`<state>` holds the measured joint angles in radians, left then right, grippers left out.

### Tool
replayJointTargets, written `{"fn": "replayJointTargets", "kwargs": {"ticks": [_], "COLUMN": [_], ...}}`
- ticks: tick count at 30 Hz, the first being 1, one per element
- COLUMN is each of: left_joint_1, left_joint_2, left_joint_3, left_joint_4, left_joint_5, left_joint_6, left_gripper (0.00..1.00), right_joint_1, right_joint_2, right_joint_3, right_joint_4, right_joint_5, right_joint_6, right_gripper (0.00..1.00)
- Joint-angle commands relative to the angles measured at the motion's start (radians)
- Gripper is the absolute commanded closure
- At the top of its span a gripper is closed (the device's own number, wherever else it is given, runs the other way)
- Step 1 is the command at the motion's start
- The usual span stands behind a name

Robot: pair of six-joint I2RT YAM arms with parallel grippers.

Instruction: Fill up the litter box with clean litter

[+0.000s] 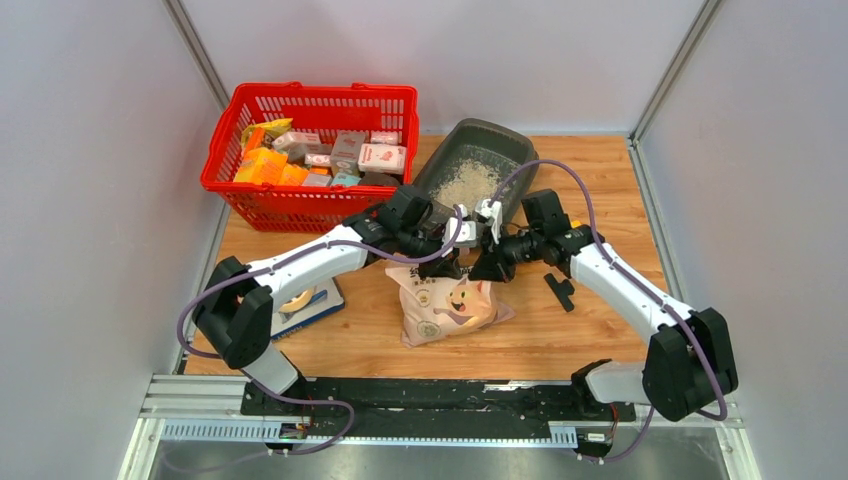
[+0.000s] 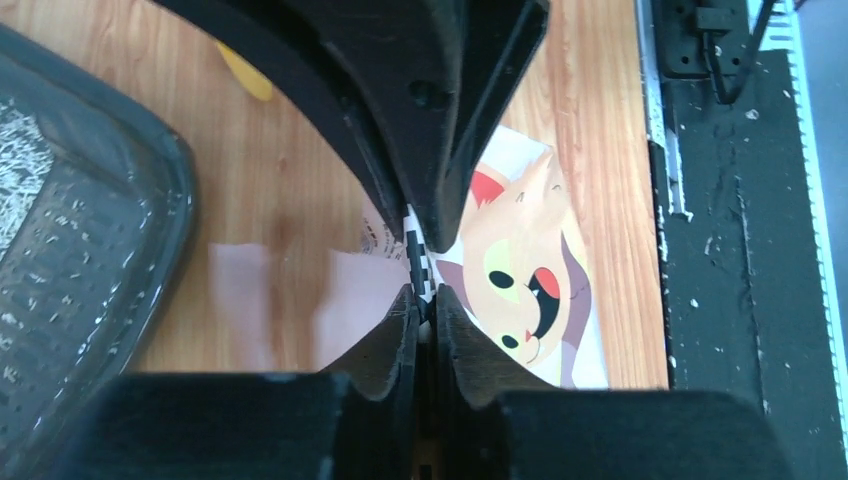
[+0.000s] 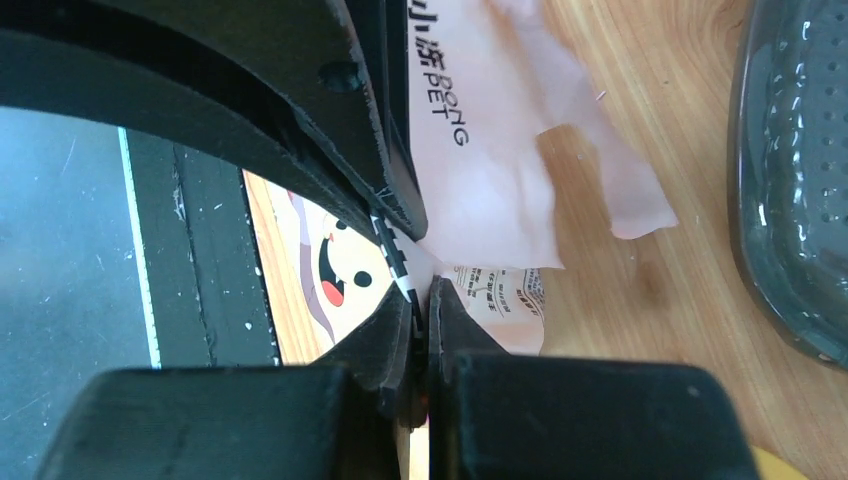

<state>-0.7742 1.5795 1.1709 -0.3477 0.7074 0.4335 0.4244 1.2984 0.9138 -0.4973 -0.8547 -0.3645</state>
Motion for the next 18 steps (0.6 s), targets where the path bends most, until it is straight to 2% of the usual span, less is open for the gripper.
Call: {"fn": "replayJointTargets", "kwargs": {"ticks": [1,2,4,5,9,11,14,18], "left_joint_1": [0.001,0.001,0.003,0.003,0.007,0.041,0.052,0.052], "left_joint_2": [0.010,-0.007,-0.036,-0.077,-0.167,-0.165,-0.125,-0.101], "left_joint_3": [0.024,0.006,-0.049,-0.063,-0.103,-0.096,-0.024,0.029], "left_joint_4": [-0.066,-0.065,-0.063,-0.085,-0.155,-0.181,-0.275,-0.300], "left_joint_5": [0.145,0.150,0.146,0.142,0.098,0.086,0.058,0.070], "left_joint_6": [0.059,0.062,0.063,0.067,0.097,0.099,0.143,0.129], "left_gripper": [0.95,1.00,1.00,1.00,1.00,1.00,1.00,1.00], "right_joint_1": [-0.003,-0.003,-0.001,-0.004,-0.109,-0.159,-0.237,-0.250], "right_joint_2": [0.001,0.012,0.024,0.022,-0.026,-0.045,-0.068,-0.076], "right_joint_3": [0.124,0.143,0.184,0.236,0.286,0.284,0.275,0.275], "right_joint_4": [-0.001,-0.057,-0.165,-0.304,-0.555,-0.627,-0.632,-0.650], "right_joint_5": [-0.053,-0.053,-0.020,0.002,0.037,0.014,-0.009,-0.064], "right_joint_6": [-0.039,-0.057,-0.178,-0.232,-0.459,-0.546,-0.573,-0.567], "right_gripper": [1.00,1.00,0.98,0.98,0.93,0.91,0.90,0.75]}}
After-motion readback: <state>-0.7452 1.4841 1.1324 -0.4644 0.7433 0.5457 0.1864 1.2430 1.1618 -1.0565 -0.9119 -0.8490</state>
